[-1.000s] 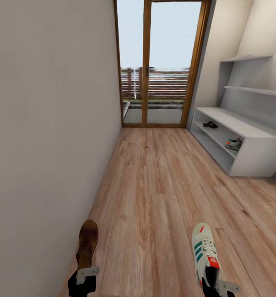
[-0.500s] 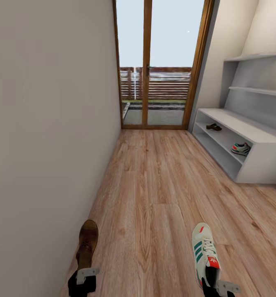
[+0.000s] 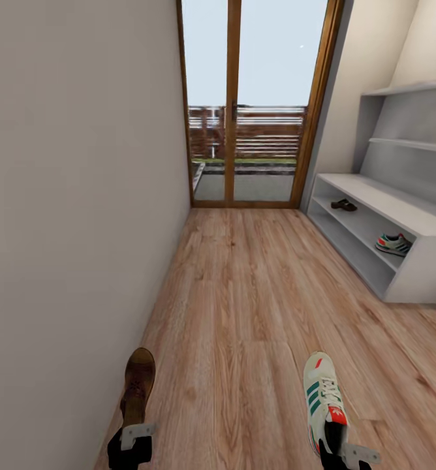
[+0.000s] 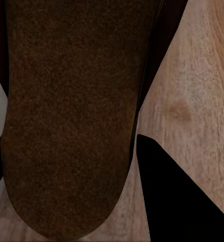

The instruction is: Pick up the two gym shoes and the two sandals from the corridor floor and place them onto the hallstand (shoe rack) in the corridor, making sure they are on the rack and not on the floor. Arrange them so the two gym shoes are next to each other and the two sandals are next to each other.

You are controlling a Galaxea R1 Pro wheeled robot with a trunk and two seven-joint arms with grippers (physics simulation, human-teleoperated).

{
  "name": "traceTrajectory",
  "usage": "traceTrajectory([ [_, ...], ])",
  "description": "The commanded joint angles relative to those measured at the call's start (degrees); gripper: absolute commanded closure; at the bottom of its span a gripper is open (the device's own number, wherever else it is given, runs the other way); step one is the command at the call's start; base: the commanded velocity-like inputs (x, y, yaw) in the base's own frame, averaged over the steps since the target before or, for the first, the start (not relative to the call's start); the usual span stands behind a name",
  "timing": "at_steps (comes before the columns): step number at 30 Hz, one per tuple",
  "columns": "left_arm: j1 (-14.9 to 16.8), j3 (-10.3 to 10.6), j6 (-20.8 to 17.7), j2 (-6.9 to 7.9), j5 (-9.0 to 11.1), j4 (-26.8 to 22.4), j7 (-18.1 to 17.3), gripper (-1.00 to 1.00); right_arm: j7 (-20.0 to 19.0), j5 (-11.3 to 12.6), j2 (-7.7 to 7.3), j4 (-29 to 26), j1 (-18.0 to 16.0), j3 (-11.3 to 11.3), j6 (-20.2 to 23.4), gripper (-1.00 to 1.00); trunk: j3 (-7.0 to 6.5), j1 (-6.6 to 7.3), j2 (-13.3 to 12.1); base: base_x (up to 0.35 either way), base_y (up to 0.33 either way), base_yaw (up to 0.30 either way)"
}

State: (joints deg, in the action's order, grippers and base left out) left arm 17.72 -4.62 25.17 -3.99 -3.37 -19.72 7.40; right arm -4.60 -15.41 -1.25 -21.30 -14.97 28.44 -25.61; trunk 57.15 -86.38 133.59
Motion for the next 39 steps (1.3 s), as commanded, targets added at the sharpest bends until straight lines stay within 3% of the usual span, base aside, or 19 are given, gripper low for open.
traceTrajectory([
  [1, 0.0, -0.4, 0.1, -0.06, -0.6, 0.0, 0.1, 1.00, -0.4, -0.2, 0.02, 0.0, -0.1, 0.5, -0.2, 1.00, 0.05, -0.02, 0.0, 0.336, 0.000, 0.000],
  [39, 0.0, -0.4, 0.1, -0.06, -0.6, 0.0, 0.1, 1.00, -0.4, -0.2, 0.03, 0.0, -0.1, 0.5, -0.2, 1.00, 0.05, -0.02, 0.0, 0.336, 0.000, 0.000],
])
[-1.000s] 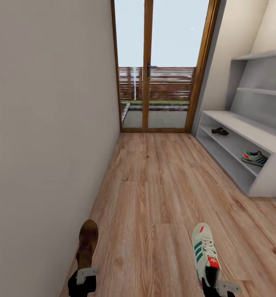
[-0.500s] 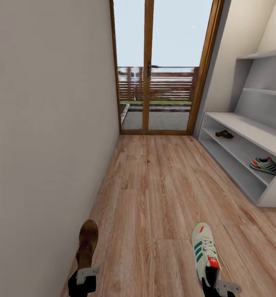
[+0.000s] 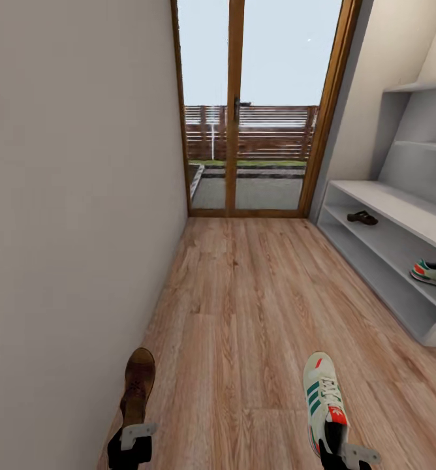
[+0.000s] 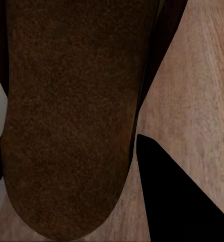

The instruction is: Pick up the two gym shoes and the two sandals from the corridor floor and place them onto the hallstand (shoe rack) in the corridor, making sure they are on the rack and not on the floor. Arrange them so the two gym shoes are next to each other and the two sandals are next to each other.

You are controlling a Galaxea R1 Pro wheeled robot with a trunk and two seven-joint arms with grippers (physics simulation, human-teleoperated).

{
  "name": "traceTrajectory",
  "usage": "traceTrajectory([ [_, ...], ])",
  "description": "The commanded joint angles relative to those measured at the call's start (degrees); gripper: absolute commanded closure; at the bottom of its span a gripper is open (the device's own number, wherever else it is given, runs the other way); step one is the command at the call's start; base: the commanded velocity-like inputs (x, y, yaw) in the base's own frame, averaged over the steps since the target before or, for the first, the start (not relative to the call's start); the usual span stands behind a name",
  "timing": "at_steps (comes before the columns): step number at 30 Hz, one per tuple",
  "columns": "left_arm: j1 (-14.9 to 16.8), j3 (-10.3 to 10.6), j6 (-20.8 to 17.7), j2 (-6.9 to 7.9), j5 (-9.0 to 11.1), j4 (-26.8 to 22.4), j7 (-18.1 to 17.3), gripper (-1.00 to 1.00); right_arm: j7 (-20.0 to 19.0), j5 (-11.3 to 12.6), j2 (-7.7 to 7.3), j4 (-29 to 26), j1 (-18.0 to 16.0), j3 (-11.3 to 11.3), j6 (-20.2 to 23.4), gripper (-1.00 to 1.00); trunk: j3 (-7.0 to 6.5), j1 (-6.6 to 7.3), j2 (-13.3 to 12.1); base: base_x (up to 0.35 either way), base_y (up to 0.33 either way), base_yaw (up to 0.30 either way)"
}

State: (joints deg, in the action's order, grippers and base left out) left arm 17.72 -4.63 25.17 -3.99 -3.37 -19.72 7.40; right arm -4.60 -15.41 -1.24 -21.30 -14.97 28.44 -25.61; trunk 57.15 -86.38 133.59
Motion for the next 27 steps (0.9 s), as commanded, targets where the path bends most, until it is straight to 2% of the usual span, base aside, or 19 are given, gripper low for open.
traceTrajectory([
  [1, 0.0, -0.4, 0.1, -0.06, -0.6, 0.0, 0.1, 1.00, -0.4, -0.2, 0.02, 0.0, -0.1, 0.5, -0.2, 1.00, 0.05, -0.02, 0.0, 0.336, 0.000, 0.000],
  [27, 0.0, -0.5, 0.1, -0.06, -0.6, 0.0, 0.1, 1.00, -0.4, -0.2, 0.08, 0.1, -0.1, 0.5, -0.2, 1.00, 0.05, -0.02, 0.0, 0.336, 0.000, 0.000],
])
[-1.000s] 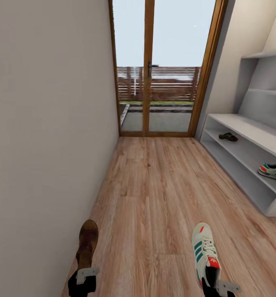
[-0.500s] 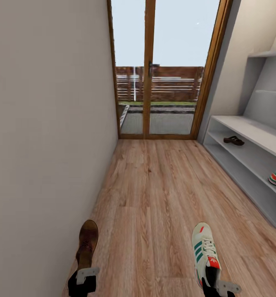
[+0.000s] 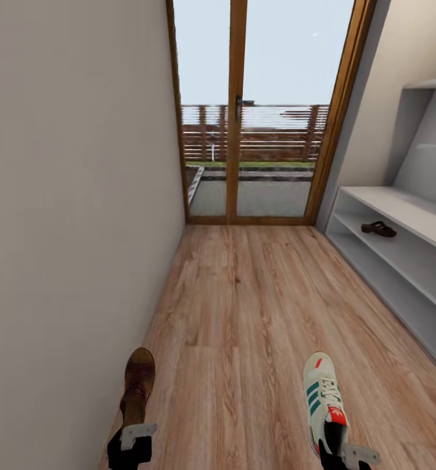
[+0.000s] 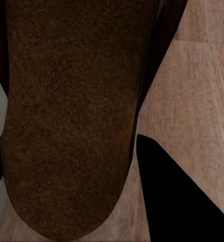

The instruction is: Pick up the two gym shoes and the two sandals from the corridor floor and place them onto the hallstand (shoe rack) in the corridor, making sure they are on the rack and not on the floor. Arrange them so the two gym shoes are next to each other and the two sandals are next to each other.

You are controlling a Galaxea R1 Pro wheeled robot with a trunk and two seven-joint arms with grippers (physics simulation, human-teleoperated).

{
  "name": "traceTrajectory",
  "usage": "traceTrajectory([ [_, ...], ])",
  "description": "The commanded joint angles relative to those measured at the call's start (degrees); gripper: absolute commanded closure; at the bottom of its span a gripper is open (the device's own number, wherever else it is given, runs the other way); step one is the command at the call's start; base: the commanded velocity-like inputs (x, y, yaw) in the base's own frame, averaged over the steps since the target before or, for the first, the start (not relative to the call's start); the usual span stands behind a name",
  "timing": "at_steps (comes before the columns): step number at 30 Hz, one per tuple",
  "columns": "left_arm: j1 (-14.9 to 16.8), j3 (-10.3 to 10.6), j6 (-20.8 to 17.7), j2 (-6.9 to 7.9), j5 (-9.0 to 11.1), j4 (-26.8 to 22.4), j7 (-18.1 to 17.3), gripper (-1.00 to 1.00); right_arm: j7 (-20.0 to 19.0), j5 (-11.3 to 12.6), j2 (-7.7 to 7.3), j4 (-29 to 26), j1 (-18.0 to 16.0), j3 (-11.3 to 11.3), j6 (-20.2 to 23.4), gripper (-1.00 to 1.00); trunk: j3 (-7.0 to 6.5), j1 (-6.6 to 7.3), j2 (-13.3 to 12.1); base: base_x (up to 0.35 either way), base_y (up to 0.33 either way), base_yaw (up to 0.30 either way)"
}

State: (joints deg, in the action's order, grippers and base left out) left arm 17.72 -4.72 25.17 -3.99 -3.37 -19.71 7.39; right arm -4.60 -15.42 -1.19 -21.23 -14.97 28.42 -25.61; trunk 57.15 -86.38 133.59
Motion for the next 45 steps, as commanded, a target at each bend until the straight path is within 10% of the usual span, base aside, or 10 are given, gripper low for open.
traceTrajectory([
  [1, 0.0, -0.4, 0.1, -0.06, -0.6, 0.0, 0.1, 1.00, -0.4, -0.2, 0.03, 0.0, -0.1, 0.5, -0.2, 1.00, 0.05, -0.02, 0.0, 0.336, -0.027, 0.000],
  [45, 0.0, -0.4, 0.1, -0.06, -0.6, 0.0, 0.1, 1.00, -0.3, -0.2, 0.05, 0.0, -0.1, 0.5, -0.2, 1.00, 0.05, -0.02, 0.0, 0.330, -0.062, -0.100],
])
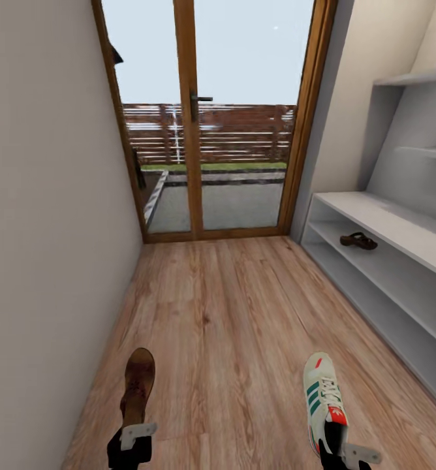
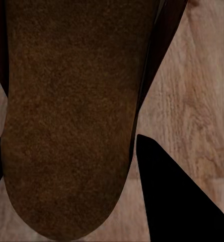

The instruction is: Pick up the two gym shoes and the two sandals from the corridor floor and place them onto the hallstand (shoe rack) in the corridor, making sure they are on the rack and not on the floor. Arrange them so the two gym shoes are next to each other and the two sandals are next to each other.

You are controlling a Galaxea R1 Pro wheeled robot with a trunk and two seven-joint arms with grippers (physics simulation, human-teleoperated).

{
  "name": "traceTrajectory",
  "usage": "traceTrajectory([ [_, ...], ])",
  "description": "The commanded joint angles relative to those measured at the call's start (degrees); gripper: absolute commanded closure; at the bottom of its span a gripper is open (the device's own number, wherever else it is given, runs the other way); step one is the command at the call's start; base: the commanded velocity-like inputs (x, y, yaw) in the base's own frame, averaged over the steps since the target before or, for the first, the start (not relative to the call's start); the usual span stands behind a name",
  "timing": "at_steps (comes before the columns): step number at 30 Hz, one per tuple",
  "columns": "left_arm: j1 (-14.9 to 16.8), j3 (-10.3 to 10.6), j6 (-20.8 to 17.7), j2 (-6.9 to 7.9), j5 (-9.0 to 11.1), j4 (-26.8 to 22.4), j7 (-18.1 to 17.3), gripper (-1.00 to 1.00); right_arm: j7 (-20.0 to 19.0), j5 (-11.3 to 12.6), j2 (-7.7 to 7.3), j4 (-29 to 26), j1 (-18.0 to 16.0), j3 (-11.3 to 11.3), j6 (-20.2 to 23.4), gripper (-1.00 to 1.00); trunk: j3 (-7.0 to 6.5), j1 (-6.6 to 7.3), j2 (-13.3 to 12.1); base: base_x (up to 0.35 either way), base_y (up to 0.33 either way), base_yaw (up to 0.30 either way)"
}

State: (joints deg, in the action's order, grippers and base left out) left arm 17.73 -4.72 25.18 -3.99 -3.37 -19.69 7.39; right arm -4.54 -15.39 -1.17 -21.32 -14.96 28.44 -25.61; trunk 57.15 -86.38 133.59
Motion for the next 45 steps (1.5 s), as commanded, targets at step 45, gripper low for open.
traceTrajectory([
  [45, 0.0, -0.4, 0.1, -0.05, -0.6, 0.0, 0.1, 1.00, -0.4, -0.2, 0.03, 0.0, -0.1, 0.5, -0.2, 1.00, 0.05, -0.02, 0.0, 0.336, 0.000, -0.072],
])
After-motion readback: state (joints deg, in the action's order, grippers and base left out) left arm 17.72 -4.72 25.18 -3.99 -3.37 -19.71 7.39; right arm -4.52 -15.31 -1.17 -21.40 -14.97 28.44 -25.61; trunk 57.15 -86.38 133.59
